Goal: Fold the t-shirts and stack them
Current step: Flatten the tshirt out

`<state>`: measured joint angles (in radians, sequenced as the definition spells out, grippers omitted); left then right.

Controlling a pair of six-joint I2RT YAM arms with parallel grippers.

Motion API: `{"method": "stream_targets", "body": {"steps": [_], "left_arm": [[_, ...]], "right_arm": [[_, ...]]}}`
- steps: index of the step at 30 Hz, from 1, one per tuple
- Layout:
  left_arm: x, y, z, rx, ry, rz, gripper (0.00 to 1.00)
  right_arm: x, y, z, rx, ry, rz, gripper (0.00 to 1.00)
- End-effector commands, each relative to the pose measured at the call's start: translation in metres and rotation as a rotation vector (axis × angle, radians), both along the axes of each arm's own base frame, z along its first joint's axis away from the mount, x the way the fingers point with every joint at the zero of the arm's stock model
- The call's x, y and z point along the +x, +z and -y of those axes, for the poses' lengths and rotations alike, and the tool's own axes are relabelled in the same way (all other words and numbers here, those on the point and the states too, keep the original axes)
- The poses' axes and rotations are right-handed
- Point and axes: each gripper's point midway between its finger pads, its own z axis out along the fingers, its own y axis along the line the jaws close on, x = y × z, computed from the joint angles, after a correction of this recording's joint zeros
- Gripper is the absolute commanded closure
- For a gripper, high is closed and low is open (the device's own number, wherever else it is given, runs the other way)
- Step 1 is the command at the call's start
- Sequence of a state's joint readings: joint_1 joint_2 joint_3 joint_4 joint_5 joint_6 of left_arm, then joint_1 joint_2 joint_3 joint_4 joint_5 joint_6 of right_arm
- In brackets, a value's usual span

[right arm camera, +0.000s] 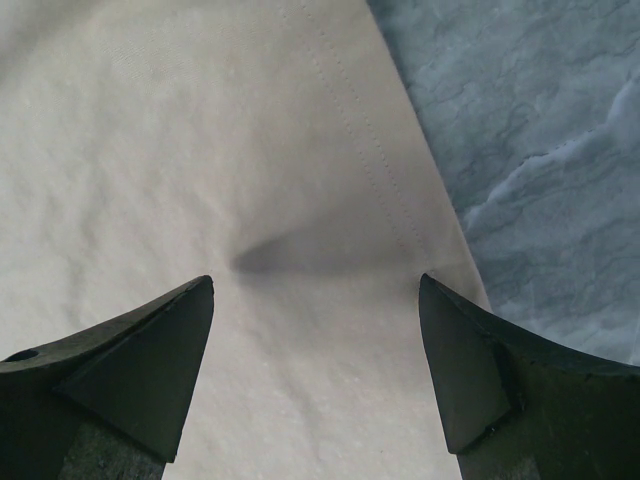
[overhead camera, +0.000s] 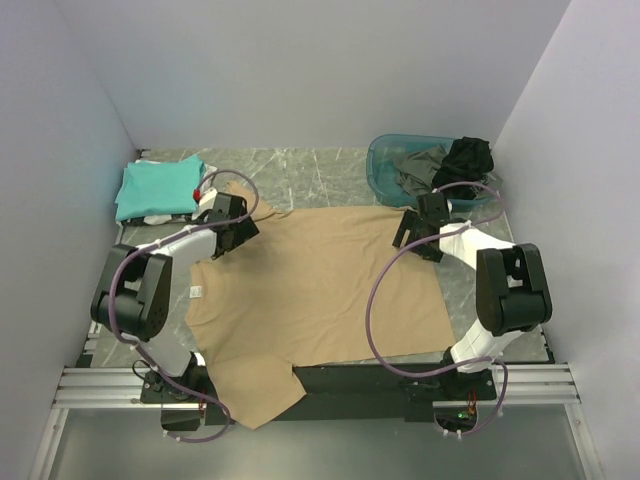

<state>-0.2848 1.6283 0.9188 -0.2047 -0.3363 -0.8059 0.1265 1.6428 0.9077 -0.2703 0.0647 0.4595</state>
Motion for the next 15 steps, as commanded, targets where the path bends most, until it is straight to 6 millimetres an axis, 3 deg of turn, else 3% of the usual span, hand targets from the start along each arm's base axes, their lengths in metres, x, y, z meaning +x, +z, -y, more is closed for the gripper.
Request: {"method": "stream_targets", "body": {"steps": [1,9,15], "left_arm": [[0.015,0.001,0.0,0.012,-0.003,0.022,0.01],[0.035,-0.029,0.005,0.023,-0.027,-0.058,0.0],[0.058,-0.027,0.003,0.028,-0.02,-0.058,0.01]], "right_arm": [[0.01,0.005,0.009,-0.046,-0.035,0.012,0.11],[0.013,0.004,0.018,-0.07,-0.074,-0.008,0.11],[0.022,0.001,0.027,-0.081,-0.092,-0.029,0.11]]}}
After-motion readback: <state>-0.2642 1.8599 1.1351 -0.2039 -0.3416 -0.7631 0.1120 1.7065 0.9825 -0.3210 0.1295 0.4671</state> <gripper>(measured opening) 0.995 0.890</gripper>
